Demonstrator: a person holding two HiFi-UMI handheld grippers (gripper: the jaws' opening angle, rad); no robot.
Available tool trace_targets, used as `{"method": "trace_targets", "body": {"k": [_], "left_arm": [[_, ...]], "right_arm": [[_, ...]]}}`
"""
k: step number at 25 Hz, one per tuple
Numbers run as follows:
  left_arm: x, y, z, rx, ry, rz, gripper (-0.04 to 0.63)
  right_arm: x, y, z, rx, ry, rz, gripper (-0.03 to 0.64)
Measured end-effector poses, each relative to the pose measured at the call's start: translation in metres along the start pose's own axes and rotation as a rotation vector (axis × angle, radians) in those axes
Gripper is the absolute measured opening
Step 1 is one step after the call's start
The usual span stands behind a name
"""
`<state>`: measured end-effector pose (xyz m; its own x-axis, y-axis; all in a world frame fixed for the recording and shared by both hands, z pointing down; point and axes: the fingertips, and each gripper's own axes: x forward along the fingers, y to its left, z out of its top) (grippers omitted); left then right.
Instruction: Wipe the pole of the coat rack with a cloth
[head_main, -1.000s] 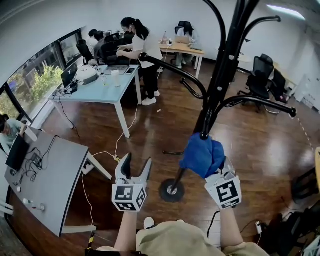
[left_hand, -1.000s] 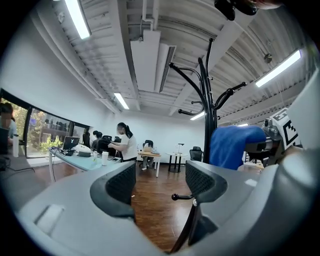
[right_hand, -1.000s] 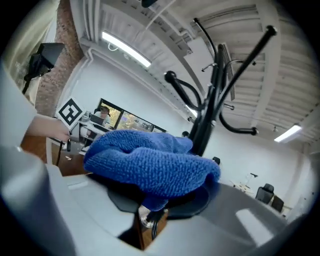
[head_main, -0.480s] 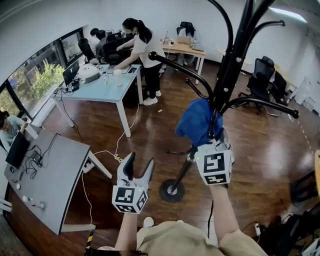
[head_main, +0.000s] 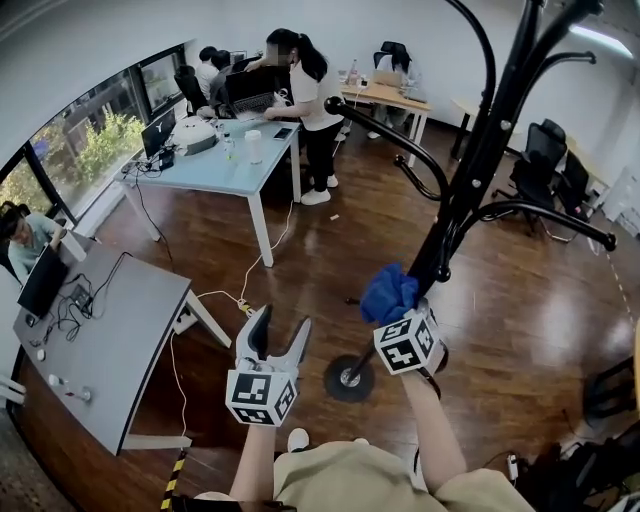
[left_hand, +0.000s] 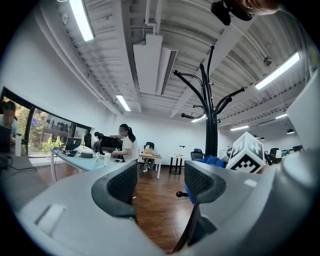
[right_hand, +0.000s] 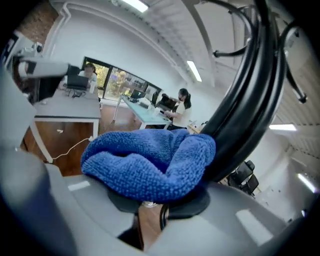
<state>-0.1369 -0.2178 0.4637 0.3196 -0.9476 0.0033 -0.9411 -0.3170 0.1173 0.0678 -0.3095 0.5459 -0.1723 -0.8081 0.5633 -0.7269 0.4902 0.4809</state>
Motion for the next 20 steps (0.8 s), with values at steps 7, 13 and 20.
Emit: {"method": "trace_targets", "body": {"k": [7, 13, 20], "left_arm": [[-0.011, 0.011, -0.014, -0.034, 0.032, 0.025, 0.275], [-0.014, 0.019, -0.011, -0.028, 0.029, 0.039, 0.275], [-0.004, 0.013, -0.003, -0.010, 0.018, 0.014, 0.275]], "right_arm": [[0.042, 0.037, -0.013, -0.012, 0.089, 0.015, 0.075], [0.035, 0.072, 0.034, 0.014, -0.048, 0.161, 0.075], [-0.032, 0.121, 0.085, -0.023, -0.302, 0.420, 0.075]]}}
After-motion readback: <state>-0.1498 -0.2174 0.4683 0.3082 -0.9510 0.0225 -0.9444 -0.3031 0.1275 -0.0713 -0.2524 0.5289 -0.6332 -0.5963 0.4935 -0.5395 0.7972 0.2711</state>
